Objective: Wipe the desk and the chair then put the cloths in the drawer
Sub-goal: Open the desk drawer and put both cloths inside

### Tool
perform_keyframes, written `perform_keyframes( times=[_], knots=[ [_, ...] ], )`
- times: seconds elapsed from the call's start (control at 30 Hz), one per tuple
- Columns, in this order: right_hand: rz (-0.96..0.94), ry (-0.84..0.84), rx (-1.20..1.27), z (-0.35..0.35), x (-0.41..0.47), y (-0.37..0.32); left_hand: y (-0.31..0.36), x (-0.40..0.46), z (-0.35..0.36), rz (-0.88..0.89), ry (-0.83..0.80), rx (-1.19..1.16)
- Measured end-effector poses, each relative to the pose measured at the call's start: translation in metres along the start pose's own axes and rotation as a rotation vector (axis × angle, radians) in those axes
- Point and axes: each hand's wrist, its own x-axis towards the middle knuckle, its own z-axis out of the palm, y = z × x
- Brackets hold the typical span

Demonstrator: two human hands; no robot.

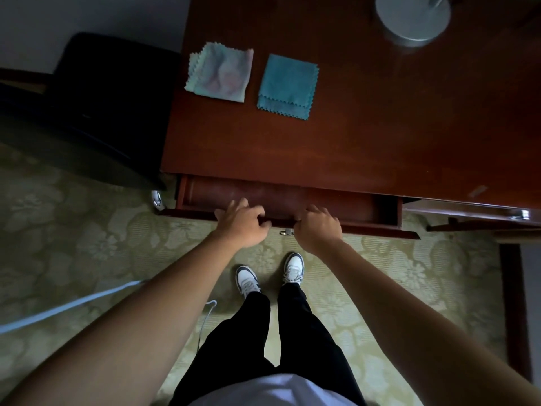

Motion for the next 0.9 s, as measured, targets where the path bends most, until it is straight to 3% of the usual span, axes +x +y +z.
perform_keyframes(
  times=[0.2,0.4,0.53,0.6,0.7,0.9],
  knots=[
    [0.103,-0.252,-0.081,-0.006,0.002,-0.01,0.008,-0.015,0.008,-0.12,-0.17,-0.027],
    [0.049,-0.372,-0.211,0.018,-0.018,-0.014,0.008,-0.036,0.038,-0.079,-0.357,0.079],
    [0.083,-0.448,-0.153,0.028,-0.023,-0.015,0.0,-0.033,0.036,-0.089,-0.405,-0.035],
    [0.12,-0.423,-0.066,0.026,-0.021,-0.015,-0.003,-0.03,0.026,-0.082,-0.325,-0.155],
    [0.153,-0.265,0.153,0.009,-0.01,-0.017,-0.001,-0.018,-0.002,-0.041,-0.081,-0.28],
    [0.301,0.049,0.674,-0.059,0.03,-0.028,0.021,0.017,-0.087,0.03,0.286,-0.331]
  ],
)
